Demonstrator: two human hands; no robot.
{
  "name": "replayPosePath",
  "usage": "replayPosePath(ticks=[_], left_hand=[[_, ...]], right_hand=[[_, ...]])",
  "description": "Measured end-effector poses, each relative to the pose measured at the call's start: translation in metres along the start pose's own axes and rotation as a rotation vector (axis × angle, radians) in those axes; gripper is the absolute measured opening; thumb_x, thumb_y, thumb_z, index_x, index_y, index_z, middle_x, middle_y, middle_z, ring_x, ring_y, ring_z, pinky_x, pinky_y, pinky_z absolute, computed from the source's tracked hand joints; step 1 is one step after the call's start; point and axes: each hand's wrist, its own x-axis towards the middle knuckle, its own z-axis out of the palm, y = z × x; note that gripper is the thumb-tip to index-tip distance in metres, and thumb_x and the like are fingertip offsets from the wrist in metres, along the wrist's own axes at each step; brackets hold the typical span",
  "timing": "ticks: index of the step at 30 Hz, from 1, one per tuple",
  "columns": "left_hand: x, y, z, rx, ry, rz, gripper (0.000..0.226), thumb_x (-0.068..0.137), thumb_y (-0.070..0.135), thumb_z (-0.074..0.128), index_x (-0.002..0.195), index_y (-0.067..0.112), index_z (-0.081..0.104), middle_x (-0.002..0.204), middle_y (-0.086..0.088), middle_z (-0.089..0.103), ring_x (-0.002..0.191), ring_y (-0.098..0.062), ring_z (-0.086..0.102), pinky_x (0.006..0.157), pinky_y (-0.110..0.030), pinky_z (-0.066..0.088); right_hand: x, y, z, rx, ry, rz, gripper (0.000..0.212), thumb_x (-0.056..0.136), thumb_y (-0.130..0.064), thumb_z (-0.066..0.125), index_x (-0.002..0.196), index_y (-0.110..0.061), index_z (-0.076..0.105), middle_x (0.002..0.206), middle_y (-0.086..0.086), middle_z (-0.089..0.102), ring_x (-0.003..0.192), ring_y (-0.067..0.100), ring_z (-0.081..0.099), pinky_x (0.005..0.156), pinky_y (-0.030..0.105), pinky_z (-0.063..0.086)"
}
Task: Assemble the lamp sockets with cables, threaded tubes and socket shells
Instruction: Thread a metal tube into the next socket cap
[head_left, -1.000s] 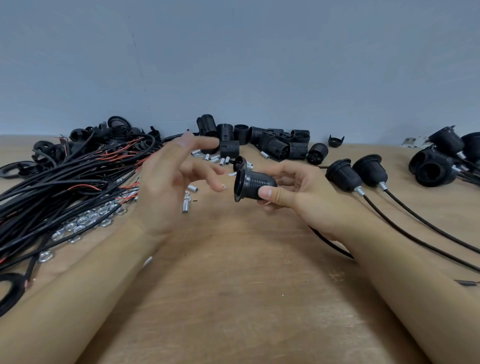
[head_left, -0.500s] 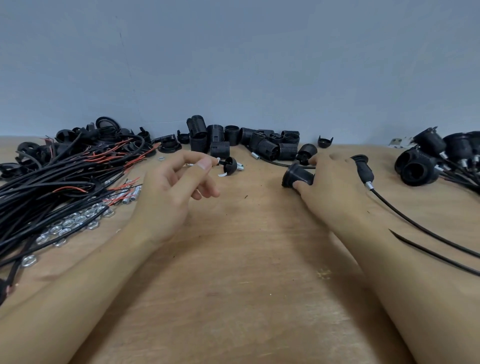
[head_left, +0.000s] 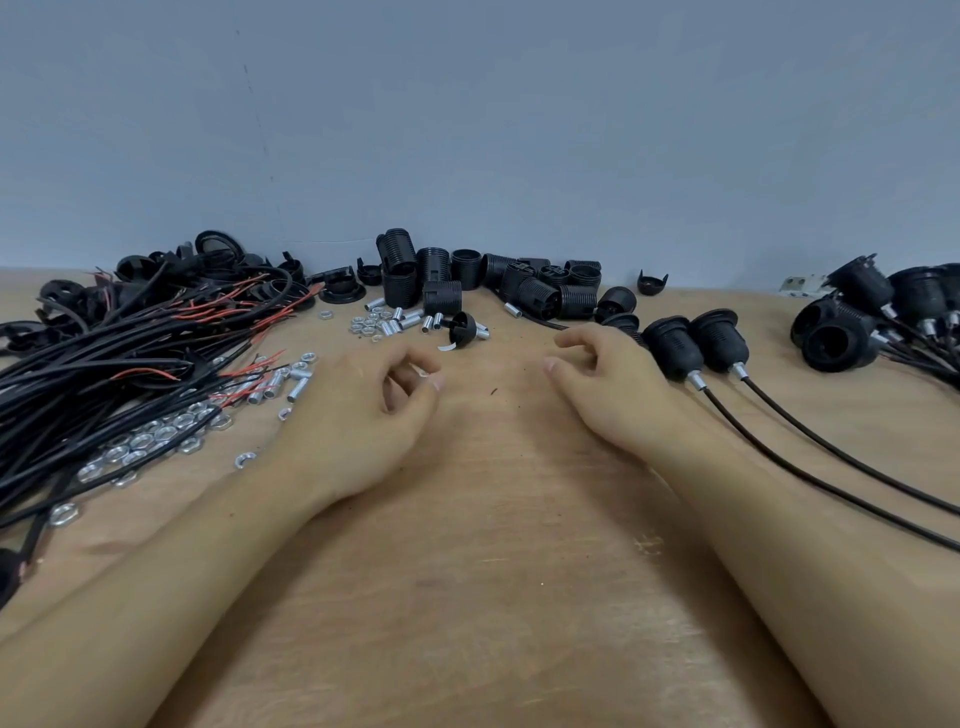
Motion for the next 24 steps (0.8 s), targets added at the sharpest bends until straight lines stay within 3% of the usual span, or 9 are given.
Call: replayPosePath(ticks=[2,8,10,13,17,21,24], left_hand=[[0.004,-0.008,-0.005,0.133,0.018,-0.007,0.007,0.089,0.032,0.064,0.096,0.032,0.066,0.080,0.013,0.061,0.077,0.001,0.054,0.072,-0.024,0.039],[0.016,-0.032,-0.028,0.489,0.022,-0.183,0.017,0.087,0.028,0.063,0.102,0.023,0.069,0.105,0.000,0.062,0.108,-0.024,0.054,0.085,-0.033,0.041],[0.015,-0.033,-0.030,0.487,0.005,-0.187,0.016,0.088,0.026,0.062,0.099,0.022,0.073,0.100,0.002,0.067,0.099,-0.020,0.058,0.076,-0.030,0.042],[0.014,-0.029,-0.030,0.457,-0.022,-0.177,0.015,0.092,0.026,0.061,0.098,0.023,0.075,0.090,0.006,0.066,0.081,-0.013,0.055,0.063,-0.026,0.038],[0.018,-0.027,-0.035,0.413,-0.004,-0.218,0.015,0.094,0.021,0.058,0.097,0.022,0.073,0.093,0.005,0.069,0.084,-0.015,0.059,0.069,-0.028,0.043],[0.018,-0.027,-0.039,0.428,-0.036,-0.249,0.011,0.091,0.029,0.063,0.086,0.022,0.068,0.079,0.010,0.063,0.070,-0.002,0.053,0.054,-0.021,0.036],[0.014,-0.025,-0.040,0.416,-0.097,-0.235,0.017,0.083,0.042,0.070,0.085,0.026,0.065,0.081,0.010,0.063,0.076,-0.002,0.054,0.058,-0.021,0.038]], right_hand=[[0.000,0.001,-0.001,-0.015,0.033,-0.011,0.034,0.093,-0.033,0.063,0.125,-0.022,0.060,0.132,-0.002,0.055,0.113,0.011,0.049,0.087,0.022,0.032],[-0.005,-0.004,0.004,-0.041,-0.030,-0.056,0.023,0.094,-0.035,0.061,0.115,-0.026,0.064,0.128,-0.005,0.055,0.119,0.012,0.050,0.088,0.026,0.035],[-0.007,-0.008,0.006,-0.042,-0.043,-0.087,0.023,0.094,-0.035,0.061,0.115,-0.027,0.064,0.128,-0.007,0.056,0.117,0.011,0.051,0.090,0.028,0.039],[-0.011,-0.012,0.009,-0.030,-0.041,-0.139,0.024,0.094,-0.034,0.062,0.116,-0.026,0.064,0.120,-0.010,0.060,0.103,0.008,0.053,0.082,0.024,0.036],[-0.013,-0.016,0.010,-0.029,-0.051,-0.196,0.022,0.094,-0.035,0.062,0.114,-0.028,0.066,0.107,-0.014,0.063,0.084,0.002,0.055,0.069,0.019,0.038],[-0.015,-0.017,0.011,-0.049,-0.052,-0.224,0.018,0.094,-0.035,0.061,0.110,-0.029,0.067,0.089,-0.022,0.058,0.078,-0.009,0.052,0.064,0.002,0.035],[-0.014,-0.018,0.012,-0.054,-0.073,-0.218,0.013,0.094,-0.033,0.062,0.104,-0.028,0.068,0.080,-0.024,0.056,0.075,-0.005,0.050,0.062,0.007,0.033]])
